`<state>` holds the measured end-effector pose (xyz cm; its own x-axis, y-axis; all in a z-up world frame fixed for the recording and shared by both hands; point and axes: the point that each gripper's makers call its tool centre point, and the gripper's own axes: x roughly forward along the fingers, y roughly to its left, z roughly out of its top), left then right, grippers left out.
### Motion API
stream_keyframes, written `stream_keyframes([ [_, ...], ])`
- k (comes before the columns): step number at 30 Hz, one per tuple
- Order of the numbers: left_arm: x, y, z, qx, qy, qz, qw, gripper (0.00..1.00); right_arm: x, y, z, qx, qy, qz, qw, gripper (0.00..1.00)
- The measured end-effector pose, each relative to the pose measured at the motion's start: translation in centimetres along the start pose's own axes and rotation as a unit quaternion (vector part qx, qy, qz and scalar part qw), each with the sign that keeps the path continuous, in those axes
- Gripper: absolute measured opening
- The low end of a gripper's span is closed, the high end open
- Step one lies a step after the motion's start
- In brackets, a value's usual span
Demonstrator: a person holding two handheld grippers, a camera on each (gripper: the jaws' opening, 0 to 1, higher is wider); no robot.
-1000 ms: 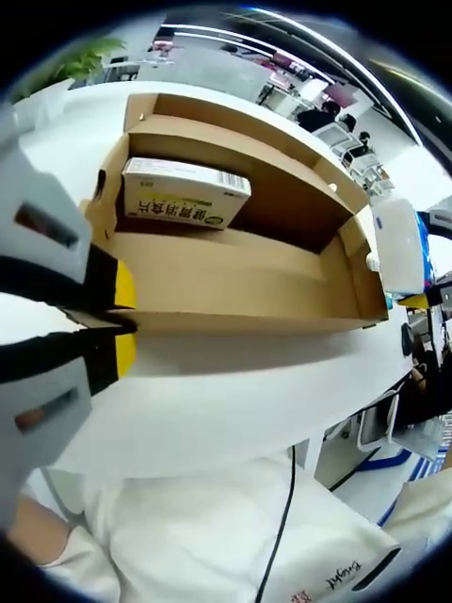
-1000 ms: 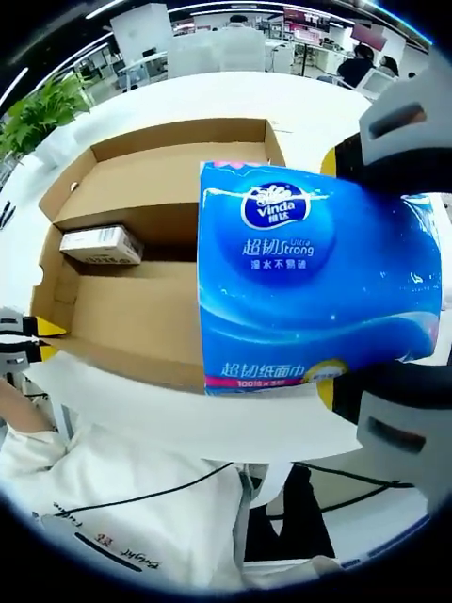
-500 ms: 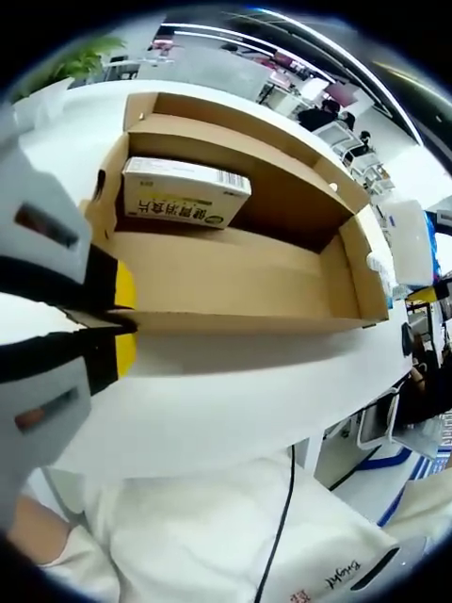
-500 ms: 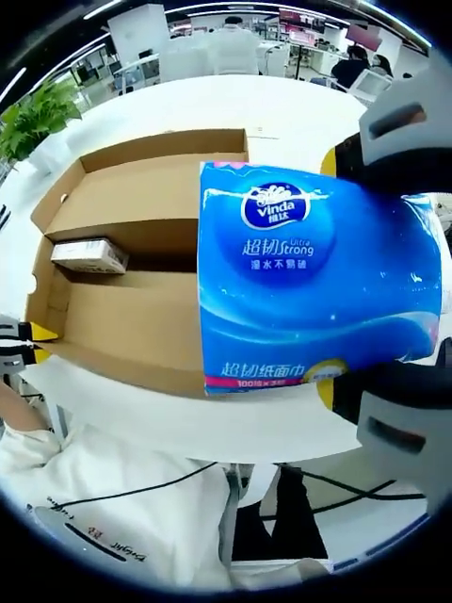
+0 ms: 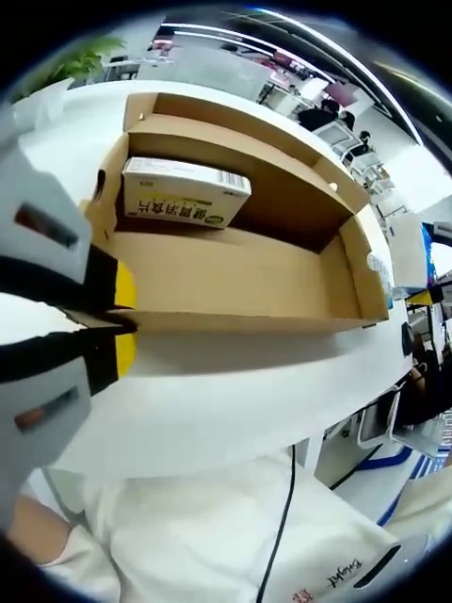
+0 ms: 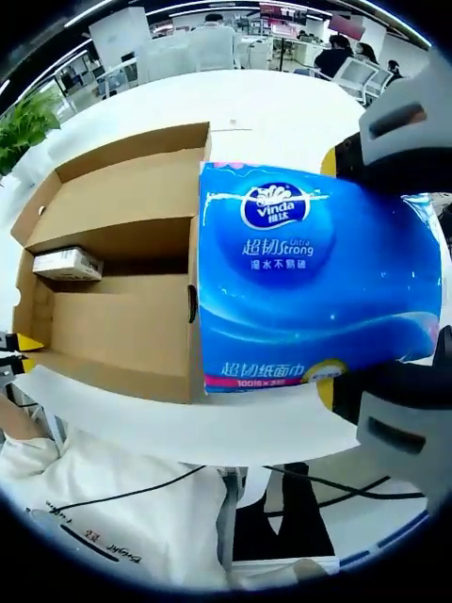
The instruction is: Operate the shoe box by opening the lid, removing the specified soft item, and placing it in the target area until the item is outside and the box remains undamaged.
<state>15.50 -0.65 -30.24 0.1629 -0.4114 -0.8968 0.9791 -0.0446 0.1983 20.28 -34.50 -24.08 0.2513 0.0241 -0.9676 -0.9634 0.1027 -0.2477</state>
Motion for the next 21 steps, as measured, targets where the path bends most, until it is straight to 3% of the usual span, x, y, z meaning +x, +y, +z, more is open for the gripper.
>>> stream_keyframes([
  [21, 0.0, -0.1, 0.0, 0.001, 0.003, -0.002, 1.0, 0.05, 2.7, 0.8, -1.2, 0.016, 0.015, 0.025, 0.9995, 0.71],
])
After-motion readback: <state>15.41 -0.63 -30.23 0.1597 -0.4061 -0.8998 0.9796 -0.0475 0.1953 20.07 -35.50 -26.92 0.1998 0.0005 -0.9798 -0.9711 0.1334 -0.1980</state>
